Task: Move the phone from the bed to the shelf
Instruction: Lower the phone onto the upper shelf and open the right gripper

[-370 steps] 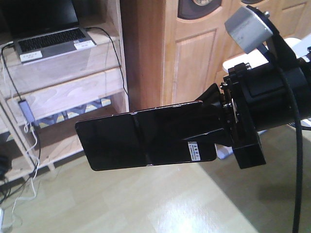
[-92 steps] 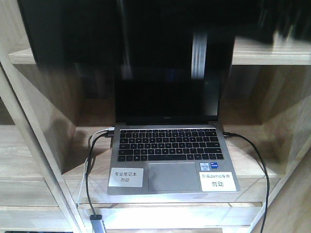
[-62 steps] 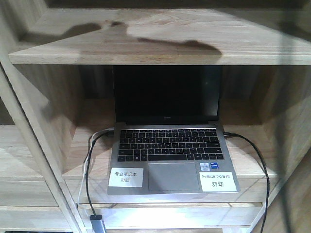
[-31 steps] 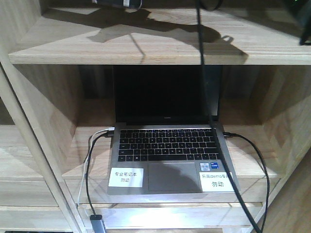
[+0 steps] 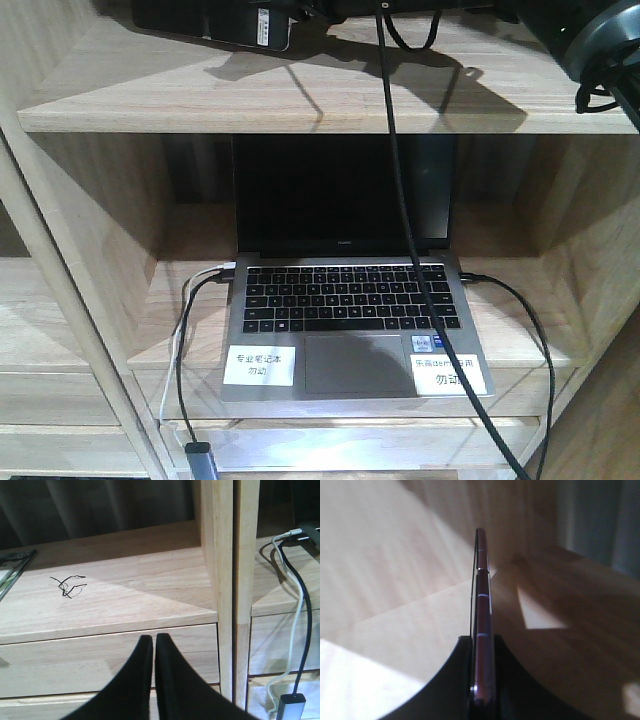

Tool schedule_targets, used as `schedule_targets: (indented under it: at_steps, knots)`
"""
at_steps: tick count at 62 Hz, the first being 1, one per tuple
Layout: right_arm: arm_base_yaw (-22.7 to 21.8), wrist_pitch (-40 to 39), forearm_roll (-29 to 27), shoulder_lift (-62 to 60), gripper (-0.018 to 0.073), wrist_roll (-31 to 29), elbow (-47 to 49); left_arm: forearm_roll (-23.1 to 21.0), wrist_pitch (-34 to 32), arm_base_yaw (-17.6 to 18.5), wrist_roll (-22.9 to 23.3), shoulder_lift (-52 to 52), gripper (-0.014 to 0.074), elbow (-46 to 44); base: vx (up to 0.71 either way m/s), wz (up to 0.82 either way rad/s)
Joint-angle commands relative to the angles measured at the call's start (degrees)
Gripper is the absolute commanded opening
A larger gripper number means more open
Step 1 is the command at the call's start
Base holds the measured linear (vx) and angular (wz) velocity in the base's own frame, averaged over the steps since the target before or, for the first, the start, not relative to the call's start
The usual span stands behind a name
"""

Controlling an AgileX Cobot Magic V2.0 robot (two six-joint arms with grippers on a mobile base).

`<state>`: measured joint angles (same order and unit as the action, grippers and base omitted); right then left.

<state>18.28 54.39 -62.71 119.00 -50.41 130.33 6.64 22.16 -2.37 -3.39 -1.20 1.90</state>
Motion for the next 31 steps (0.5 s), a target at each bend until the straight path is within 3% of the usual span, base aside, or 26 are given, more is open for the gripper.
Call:
schedule_targets:
  at_steps: [1,31]
  knots:
    - [0.03,-4.07,-3.6,-3.63,0.0,-1.5,1.92,-0.09,-4.2,-0.04,0.0,-0.42,0.0001,0.26,0.0,0.0]
    - [0.03,-4.25,-3.57,-3.63,0.0038,-1.5,1.92,-0.09,-4.2,-0.04,0.0,-0.42,0.0001,0.26,0.0,0.0]
